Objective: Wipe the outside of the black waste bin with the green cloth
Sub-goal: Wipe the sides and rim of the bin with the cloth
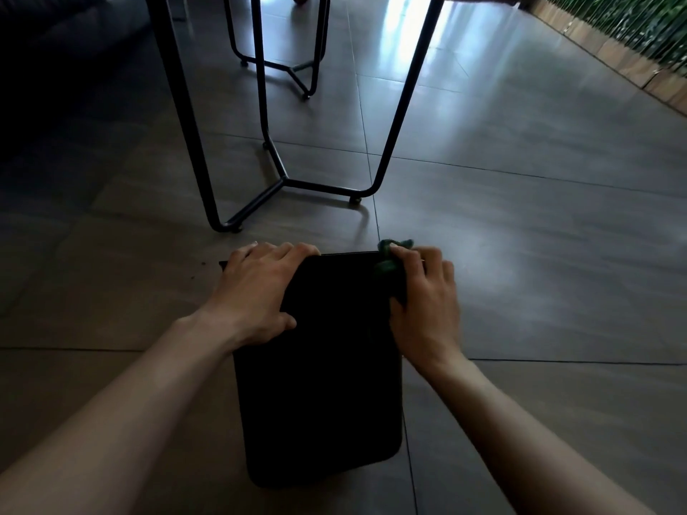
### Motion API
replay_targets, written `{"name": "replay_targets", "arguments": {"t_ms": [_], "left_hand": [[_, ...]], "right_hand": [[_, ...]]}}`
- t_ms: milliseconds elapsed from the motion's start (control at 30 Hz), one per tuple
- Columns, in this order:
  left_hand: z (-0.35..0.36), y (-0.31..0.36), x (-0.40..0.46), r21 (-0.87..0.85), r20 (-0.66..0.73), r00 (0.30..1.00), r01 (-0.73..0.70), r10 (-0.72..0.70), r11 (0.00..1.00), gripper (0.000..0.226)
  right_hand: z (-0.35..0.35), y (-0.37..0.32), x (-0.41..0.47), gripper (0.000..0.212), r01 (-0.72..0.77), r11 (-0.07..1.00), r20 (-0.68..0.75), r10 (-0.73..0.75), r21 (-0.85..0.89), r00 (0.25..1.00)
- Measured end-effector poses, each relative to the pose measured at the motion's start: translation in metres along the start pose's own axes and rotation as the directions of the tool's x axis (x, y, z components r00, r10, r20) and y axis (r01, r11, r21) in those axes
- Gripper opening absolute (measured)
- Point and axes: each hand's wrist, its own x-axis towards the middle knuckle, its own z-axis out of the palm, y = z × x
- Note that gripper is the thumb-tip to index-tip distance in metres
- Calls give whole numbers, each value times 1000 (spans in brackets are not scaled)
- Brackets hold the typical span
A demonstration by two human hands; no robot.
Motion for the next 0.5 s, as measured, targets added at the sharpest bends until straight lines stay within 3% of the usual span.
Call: {"name": "replay_targets", "arguments": {"t_ms": [67, 200, 267, 367, 500], "left_hand": [[0, -1, 1, 10, 1, 1000, 8, -8, 1000, 96], [1, -1, 0, 4, -1, 1000, 4, -4, 1000, 96], [2, 2, 1, -1, -4, 1000, -13, 13, 1000, 95], [0, 7, 5, 21, 20, 1000, -14, 14, 1000, 95], [-2, 15, 3, 26, 17, 999, -42, 42, 999, 92]], "right_hand": [[3, 7, -18, 60, 57, 998, 66, -57, -8, 996], [2, 31, -145, 59, 167, 983, 326, -136, -70, 935], [-6, 36, -169, 54, 224, 974, 357, -193, -45, 914], [-5, 26, -125, 67, 148, 989, 277, -141, -6, 950], [-8, -12, -15, 63, 18, 994, -9, -17, 104, 1000]]}}
